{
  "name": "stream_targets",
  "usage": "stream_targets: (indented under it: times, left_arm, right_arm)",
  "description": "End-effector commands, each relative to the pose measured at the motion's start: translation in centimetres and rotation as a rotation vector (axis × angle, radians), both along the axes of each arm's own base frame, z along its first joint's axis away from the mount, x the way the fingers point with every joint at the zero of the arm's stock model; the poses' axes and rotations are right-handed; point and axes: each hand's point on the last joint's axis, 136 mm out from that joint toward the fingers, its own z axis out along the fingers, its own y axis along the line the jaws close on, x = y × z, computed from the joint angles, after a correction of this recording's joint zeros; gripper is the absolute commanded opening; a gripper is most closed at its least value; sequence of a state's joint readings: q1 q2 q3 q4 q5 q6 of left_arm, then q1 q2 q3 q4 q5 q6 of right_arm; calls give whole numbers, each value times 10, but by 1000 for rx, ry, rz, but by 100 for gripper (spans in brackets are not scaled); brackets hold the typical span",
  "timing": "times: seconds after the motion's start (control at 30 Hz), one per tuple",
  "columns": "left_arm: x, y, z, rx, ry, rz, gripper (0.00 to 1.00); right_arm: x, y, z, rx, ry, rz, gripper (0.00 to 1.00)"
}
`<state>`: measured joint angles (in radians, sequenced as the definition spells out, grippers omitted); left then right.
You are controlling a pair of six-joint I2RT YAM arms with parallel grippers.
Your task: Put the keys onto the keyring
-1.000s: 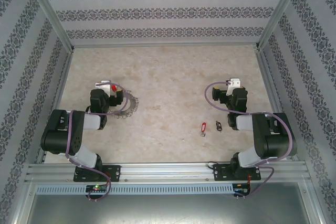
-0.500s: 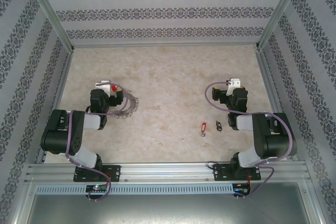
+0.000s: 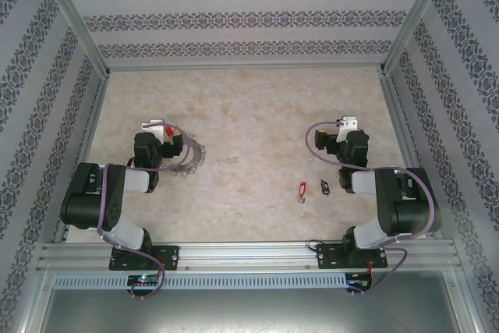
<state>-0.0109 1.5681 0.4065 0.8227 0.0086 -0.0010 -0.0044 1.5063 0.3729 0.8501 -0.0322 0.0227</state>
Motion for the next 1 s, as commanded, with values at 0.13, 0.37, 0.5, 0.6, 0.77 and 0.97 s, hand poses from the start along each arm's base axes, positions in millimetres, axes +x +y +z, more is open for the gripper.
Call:
stream_targets:
  times: [0.13,0.37,0.5,0.6,0.77,0.97]
  left_arm:
    - [4,-2,7,-12,-15,-27,99]
    - [3,-4,7,-13,-17,-39,99]
    - [-1,1,18,-12,-44,-11,99]
    - [-6,12,31,-21,-51,54,99]
    - [-21,50,61,-111,0,346,99]
    - [-16,20,88,-348,113,243,99]
  right_arm:
    - [7,1,14,14,-46,10,98]
    - [7,3,14,11,-47,24,98]
    - [5,13,18,-18,-59,61,98]
    - [8,12,28,-17,-37,49,98]
    - [0,-3,58,108,117,-100,98]
    - [-19,23,87,468,200,-39,98]
